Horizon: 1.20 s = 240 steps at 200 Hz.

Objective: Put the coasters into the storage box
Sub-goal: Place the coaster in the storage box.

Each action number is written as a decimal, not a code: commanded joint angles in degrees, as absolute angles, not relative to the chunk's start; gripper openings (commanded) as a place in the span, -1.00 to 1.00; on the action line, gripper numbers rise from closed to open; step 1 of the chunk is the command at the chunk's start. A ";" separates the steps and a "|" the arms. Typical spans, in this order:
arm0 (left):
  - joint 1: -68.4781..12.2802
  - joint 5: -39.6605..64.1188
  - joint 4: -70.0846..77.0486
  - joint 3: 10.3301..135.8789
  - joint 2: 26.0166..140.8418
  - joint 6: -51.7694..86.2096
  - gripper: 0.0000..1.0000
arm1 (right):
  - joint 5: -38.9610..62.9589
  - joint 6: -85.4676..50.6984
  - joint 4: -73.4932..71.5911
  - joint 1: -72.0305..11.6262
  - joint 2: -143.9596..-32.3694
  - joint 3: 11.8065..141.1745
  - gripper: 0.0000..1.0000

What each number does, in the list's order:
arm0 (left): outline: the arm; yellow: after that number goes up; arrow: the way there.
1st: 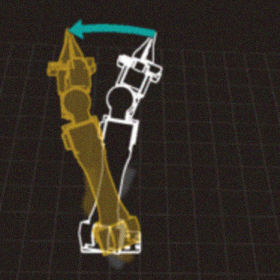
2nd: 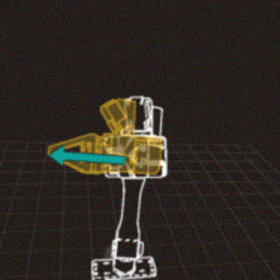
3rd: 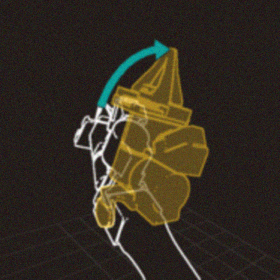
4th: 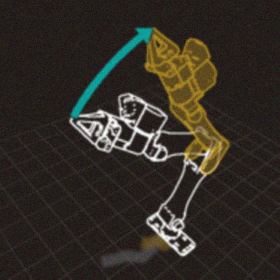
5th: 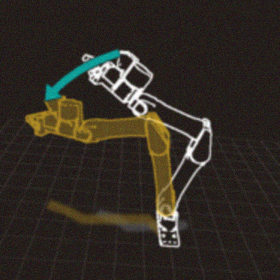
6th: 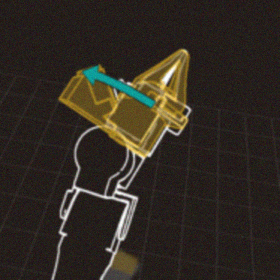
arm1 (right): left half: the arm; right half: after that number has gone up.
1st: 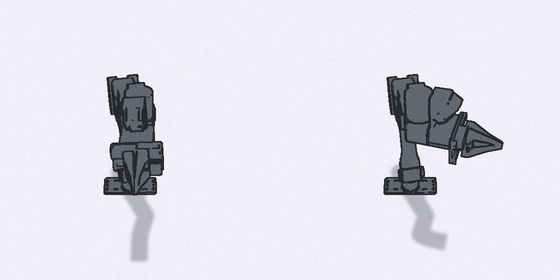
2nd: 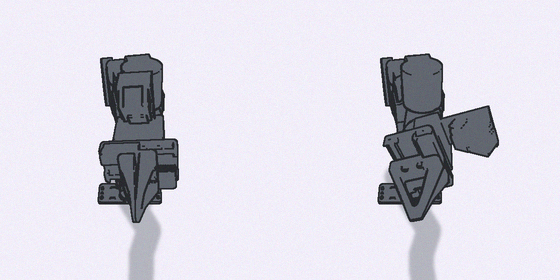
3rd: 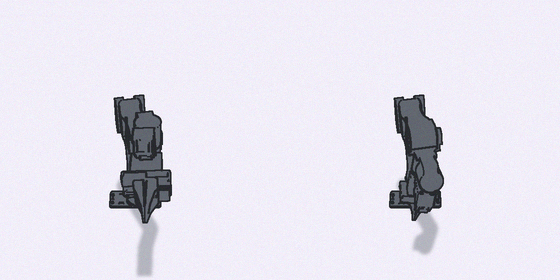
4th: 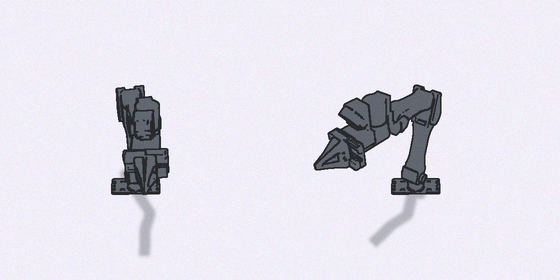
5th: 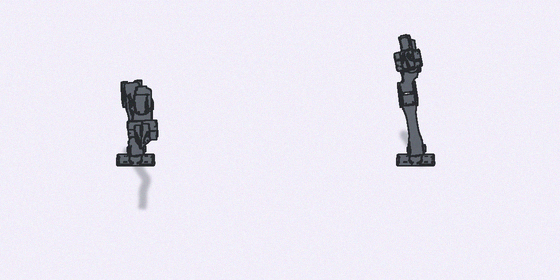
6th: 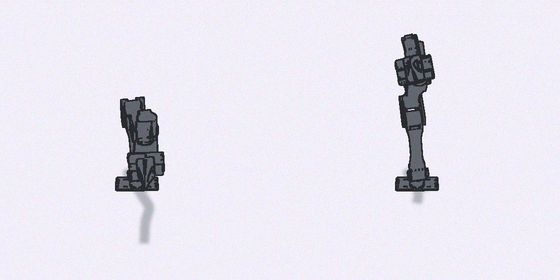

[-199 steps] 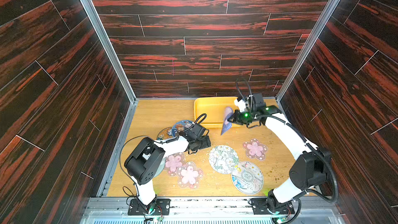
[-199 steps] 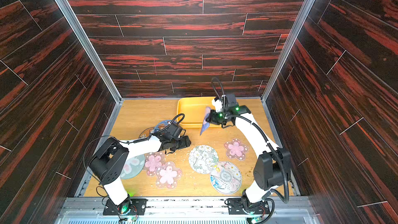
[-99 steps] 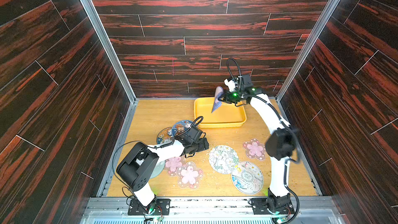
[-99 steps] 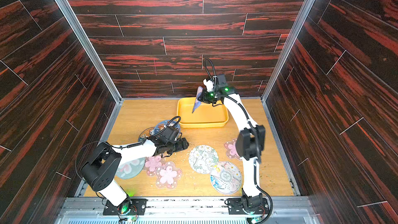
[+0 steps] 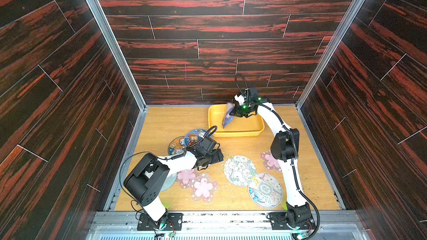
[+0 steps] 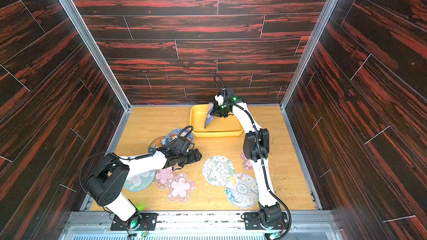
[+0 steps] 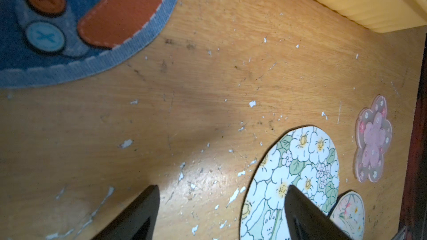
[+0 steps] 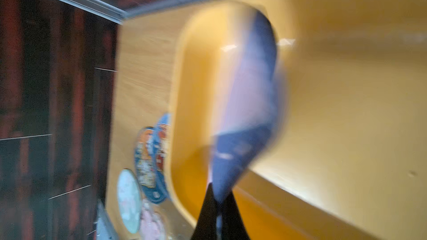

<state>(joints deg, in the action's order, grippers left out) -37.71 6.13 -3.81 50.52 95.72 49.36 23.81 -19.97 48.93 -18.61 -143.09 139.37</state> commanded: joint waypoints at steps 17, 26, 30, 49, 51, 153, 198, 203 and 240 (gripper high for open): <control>-37.52 6.32 -4.48 52.47 95.45 49.16 0.76 | 15.92 -15.70 53.71 -17.59 -144.52 137.55 -1.00; -37.52 6.31 -4.64 52.54 95.45 49.04 0.76 | 14.51 -15.18 54.24 -17.45 -144.28 137.46 -1.00; -37.48 6.25 -4.66 52.56 95.50 49.05 0.76 | 13.91 -14.99 54.43 -17.41 -144.21 137.44 -1.00; -37.53 6.28 -4.83 52.63 95.62 48.96 0.76 | 10.68 -14.47 56.07 -17.08 -144.05 137.86 -1.00; -37.53 6.32 -4.83 52.64 95.62 48.89 0.76 | 10.30 -14.43 56.29 -17.06 -144.07 138.02 -1.00; -37.88 4.04 -9.53 55.19 95.45 47.68 0.76 | 5.49 -13.59 54.30 -16.61 -133.12 127.70 0.26; -38.80 3.29 -10.21 55.04 95.19 48.47 0.76 | 6.90 -15.27 48.58 -16.66 -121.27 113.70 0.38; -38.92 3.23 -10.21 54.85 95.06 48.60 0.76 | 7.12 -15.42 47.89 -16.61 -119.82 111.80 0.39; -40.11 2.98 -9.52 53.71 94.75 49.92 0.76 | 8.70 -16.63 44.03 -16.61 -109.01 97.38 0.41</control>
<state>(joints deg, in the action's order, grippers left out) -39.27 4.16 -8.99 54.02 95.83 48.62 6.55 -15.51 46.94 -16.60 -116.90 104.81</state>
